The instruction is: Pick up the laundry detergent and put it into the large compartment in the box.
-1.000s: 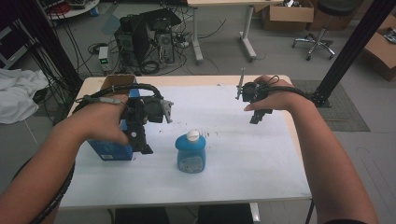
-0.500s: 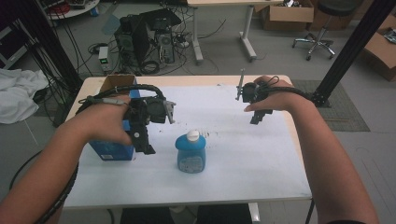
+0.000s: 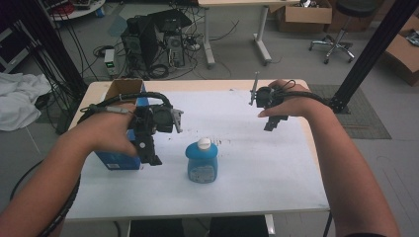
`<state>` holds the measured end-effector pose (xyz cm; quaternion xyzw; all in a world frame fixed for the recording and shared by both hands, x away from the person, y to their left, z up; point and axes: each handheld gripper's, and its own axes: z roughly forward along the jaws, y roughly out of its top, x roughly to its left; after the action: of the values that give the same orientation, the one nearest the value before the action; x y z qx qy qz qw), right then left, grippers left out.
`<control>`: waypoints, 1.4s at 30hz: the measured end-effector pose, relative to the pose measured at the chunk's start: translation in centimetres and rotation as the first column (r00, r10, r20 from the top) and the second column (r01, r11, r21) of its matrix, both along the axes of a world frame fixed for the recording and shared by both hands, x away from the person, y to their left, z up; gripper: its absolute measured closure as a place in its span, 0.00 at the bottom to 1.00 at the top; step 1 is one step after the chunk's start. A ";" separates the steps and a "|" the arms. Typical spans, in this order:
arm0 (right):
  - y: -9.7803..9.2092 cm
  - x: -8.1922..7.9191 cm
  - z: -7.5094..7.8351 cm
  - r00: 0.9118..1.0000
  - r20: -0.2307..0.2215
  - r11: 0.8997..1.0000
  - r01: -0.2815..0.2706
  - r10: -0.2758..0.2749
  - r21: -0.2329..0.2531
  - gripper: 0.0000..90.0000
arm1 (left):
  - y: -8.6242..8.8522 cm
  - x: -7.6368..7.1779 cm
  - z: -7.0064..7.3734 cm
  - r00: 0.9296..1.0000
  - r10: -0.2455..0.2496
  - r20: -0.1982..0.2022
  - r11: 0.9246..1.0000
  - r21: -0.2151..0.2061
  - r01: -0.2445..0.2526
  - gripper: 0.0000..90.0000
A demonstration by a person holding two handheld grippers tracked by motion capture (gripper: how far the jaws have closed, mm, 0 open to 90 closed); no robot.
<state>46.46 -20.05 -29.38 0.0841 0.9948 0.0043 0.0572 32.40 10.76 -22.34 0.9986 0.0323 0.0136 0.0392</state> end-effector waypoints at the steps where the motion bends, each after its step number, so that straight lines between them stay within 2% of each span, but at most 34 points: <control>1: 0.1 0.0 0.0 1.000 0.000 1.000 0.002 -0.002 -0.002 0.18 | 0.0 0.0 0.0 1.000 -0.002 0.000 1.000 0.001 0.002 0.01; 5: 0.2 -0.1 -0.2 1.000 0.002 1.000 0.000 0.000 -0.007 0.18 | -0.1 0.2 -0.2 1.000 0.002 -0.004 1.000 0.011 -0.002 0.01; 6: 0.3 -0.2 -0.3 1.000 0.000 1.000 -0.009 0.009 -0.018 0.18 | -0.1 0.1 -0.2 1.000 0.002 -0.002 1.000 0.006 -0.002 0.01; 10: 0.4 -0.2 -0.2 1.000 -0.003 1.000 -0.012 0.011 -0.011 0.18 | -0.3 -0.2 -0.1 1.000 -0.009 0.001 1.000 0.001 0.009 0.01; 16: 0.2 -0.3 0.1 1.000 0.006 1.000 -0.006 0.006 0.000 0.18 | -0.8 -0.5 0.5 1.000 -0.019 0.010 1.000 0.013 0.019 0.01; 21: 0.1 -0.5 0.1 1.000 0.014 1.000 -0.009 0.009 -0.004 0.18 | -1.5 -0.5 0.9 1.000 -0.025 0.013 1.000 0.000 0.025 0.01; 28: 0.4 -1.0 0.3 0.999 0.022 1.000 -0.028 0.028 0.001 0.18 | -2.8 -0.3 0.6 0.999 -0.040 0.011 0.999 0.019 0.040 0.01; 30: 0.4 -1.1 0.4 0.999 0.027 1.000 -0.029 0.029 0.000 0.18 | -3.1 -0.2 0.6 0.999 -0.042 0.014 0.999 0.016 0.041 0.01; 32: 0.3 -1.2 0.5 0.999 0.033 0.999 -0.032 0.031 0.021 0.18 | -3.3 -0.1 0.5 0.999 -0.048 0.008 0.999 0.015 0.047 0.01; 42: 0.2 -1.3 0.6 0.999 0.036 0.999 -0.029 0.029 0.016 0.18 | -4.8 0.2 0.1 0.998 -0.068 0.007 0.998 0.013 0.067 0.00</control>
<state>45.13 -19.89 -28.77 0.0699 0.9947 0.0147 0.0743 32.63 5.91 -22.27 0.9993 -0.0017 0.0163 0.0334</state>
